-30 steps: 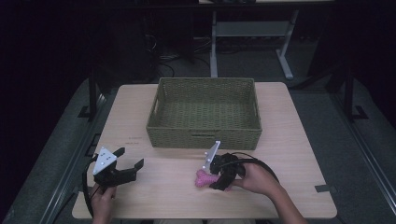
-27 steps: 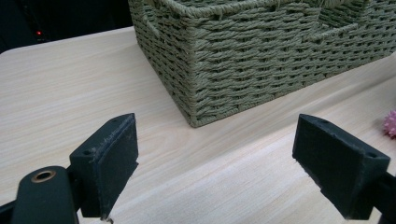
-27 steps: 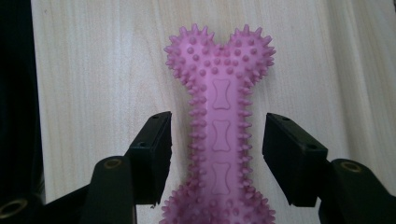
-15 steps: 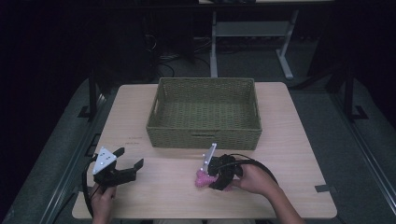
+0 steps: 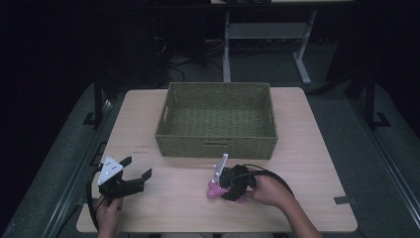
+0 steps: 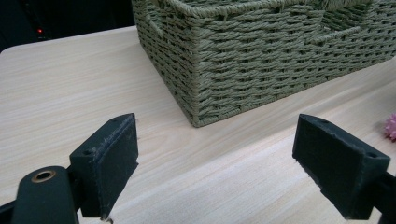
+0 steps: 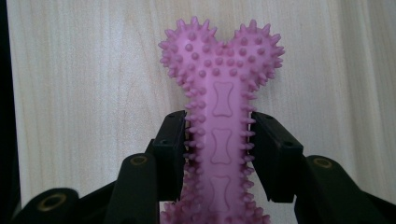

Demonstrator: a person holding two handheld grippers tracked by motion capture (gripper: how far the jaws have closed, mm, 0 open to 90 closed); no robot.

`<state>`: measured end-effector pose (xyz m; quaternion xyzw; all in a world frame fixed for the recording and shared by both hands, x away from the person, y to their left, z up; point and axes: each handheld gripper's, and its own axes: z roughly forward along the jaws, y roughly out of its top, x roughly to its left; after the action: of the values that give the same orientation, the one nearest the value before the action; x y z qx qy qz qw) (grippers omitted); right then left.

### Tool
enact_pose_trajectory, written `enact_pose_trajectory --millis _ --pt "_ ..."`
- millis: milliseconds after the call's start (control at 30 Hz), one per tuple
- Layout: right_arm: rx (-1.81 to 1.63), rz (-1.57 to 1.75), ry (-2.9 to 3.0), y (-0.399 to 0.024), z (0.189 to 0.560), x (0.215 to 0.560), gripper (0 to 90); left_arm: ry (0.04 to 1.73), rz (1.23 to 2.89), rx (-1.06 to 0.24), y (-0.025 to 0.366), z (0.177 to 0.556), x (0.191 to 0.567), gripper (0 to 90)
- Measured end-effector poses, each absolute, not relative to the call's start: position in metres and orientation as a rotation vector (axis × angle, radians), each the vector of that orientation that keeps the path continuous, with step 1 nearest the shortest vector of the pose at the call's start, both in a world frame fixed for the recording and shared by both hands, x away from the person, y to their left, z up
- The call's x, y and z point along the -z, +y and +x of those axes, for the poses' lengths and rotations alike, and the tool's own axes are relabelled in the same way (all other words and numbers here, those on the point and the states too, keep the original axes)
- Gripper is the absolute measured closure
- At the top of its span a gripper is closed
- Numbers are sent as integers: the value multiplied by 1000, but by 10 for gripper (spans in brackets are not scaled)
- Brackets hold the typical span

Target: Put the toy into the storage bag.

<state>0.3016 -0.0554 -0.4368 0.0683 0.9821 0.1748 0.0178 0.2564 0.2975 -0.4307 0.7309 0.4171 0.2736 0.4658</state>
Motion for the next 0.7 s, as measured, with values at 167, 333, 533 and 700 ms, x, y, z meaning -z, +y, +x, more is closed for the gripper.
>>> enact_pose_trajectory --millis 167,333,533,700 --pt "-549 213 3056 -56 302 436 571 1027 1792 -676 299 256 430 138" --pt "-552 209 3066 -57 302 436 577 1027 1791 -675 299 256 430 139" --pt "-568 216 3078 -60 304 433 579 1023 1792 -677 298 256 430 138" --pt "-600 214 3085 -64 306 426 580 1028 1791 -675 299 256 430 139"
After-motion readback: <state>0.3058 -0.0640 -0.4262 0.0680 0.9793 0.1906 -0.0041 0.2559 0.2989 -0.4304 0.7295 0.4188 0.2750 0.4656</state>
